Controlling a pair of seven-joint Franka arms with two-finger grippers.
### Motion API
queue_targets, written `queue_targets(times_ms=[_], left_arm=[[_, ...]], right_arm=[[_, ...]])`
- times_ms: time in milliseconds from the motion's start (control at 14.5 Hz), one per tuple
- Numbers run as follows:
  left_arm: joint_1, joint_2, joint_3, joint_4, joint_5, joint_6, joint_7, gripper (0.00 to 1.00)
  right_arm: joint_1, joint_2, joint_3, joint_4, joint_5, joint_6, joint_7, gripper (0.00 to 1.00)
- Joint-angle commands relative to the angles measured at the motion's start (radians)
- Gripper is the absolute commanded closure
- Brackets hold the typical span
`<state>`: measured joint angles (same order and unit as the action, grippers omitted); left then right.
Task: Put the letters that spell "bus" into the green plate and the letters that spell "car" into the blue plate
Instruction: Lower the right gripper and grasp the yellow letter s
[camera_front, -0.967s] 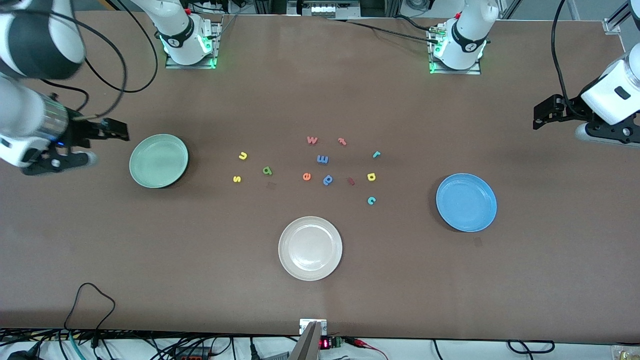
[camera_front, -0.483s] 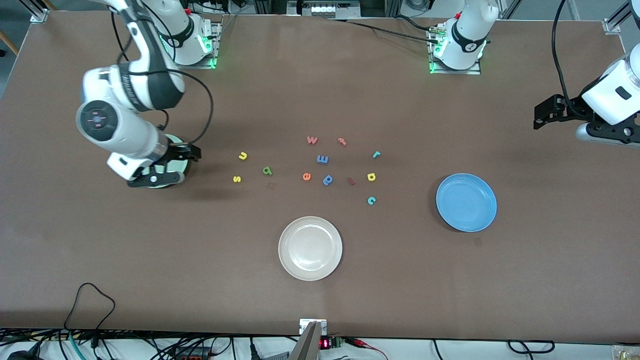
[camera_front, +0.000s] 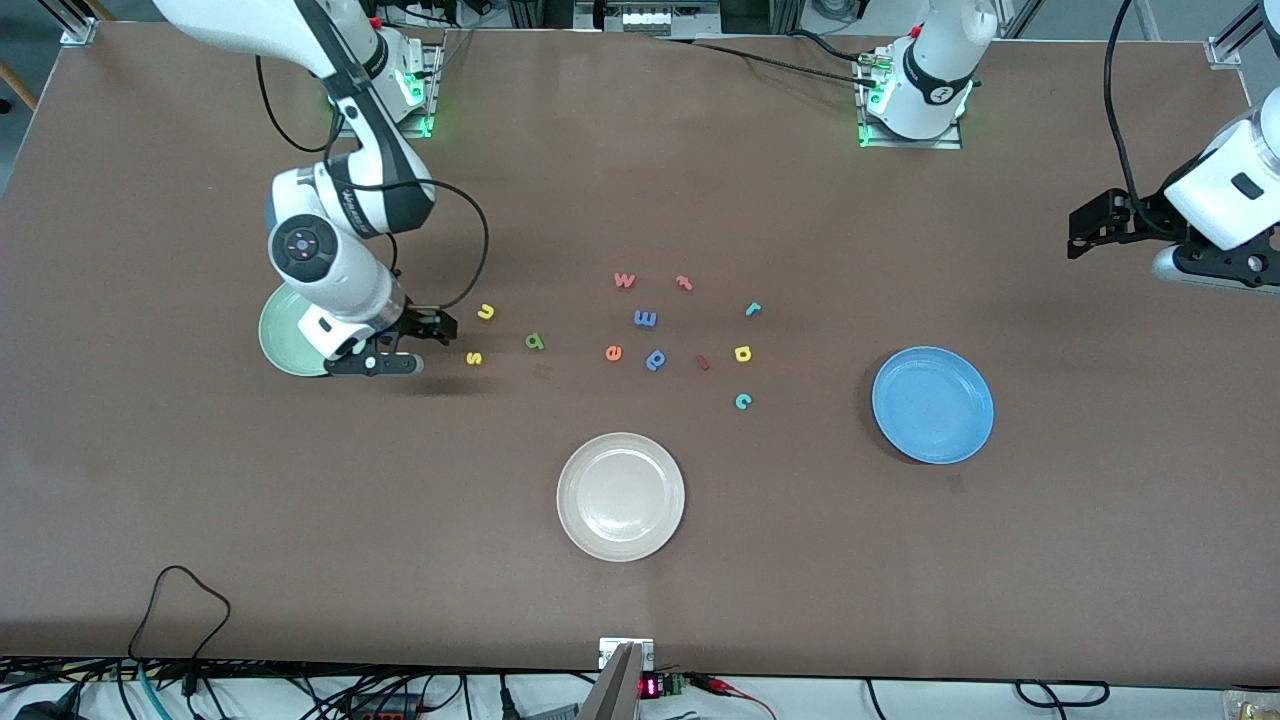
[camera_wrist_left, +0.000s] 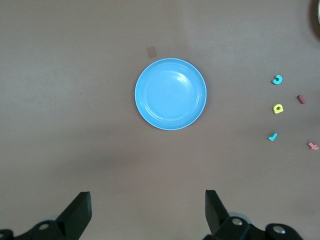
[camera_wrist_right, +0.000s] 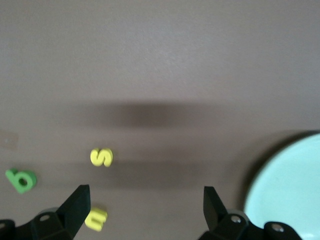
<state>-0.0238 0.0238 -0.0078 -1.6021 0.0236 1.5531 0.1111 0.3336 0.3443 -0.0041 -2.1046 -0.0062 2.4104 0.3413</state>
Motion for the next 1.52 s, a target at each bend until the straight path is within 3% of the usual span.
queue_targets(times_ms=[0, 483, 622, 1036, 1450], left_arm=[[0.008, 0.013, 0.0, 0.024, -0.022, -0.018, 0.029, 0.0], [0.007, 0.013, -0.004, 0.025, -0.022, -0.018, 0.025, 0.0], [0.007, 0.013, -0.006, 0.025, -0.022, -0.016, 0.024, 0.0], [0.01, 0.014, -0.006, 0.024, -0.022, -0.016, 0.022, 0.0], [0.013, 0.03, -0.001, 0.022, -0.022, -0.019, 0.018, 0.0]], right_arm=[[0.01, 0.064, -0.007, 0.037, 0.008, 0.055, 0.079, 0.0], [0.061, 0.15, -0.007, 0.124, 0.0, 0.049, 0.053, 0.0], [0.073, 0.163, -0.007, 0.126, -0.005, 0.049, 0.048, 0.04], [0.081, 0.183, -0.007, 0.124, -0.006, 0.049, 0.015, 0.35], [0.091, 0.199, -0.007, 0.123, -0.006, 0.044, 0.012, 0.37]])
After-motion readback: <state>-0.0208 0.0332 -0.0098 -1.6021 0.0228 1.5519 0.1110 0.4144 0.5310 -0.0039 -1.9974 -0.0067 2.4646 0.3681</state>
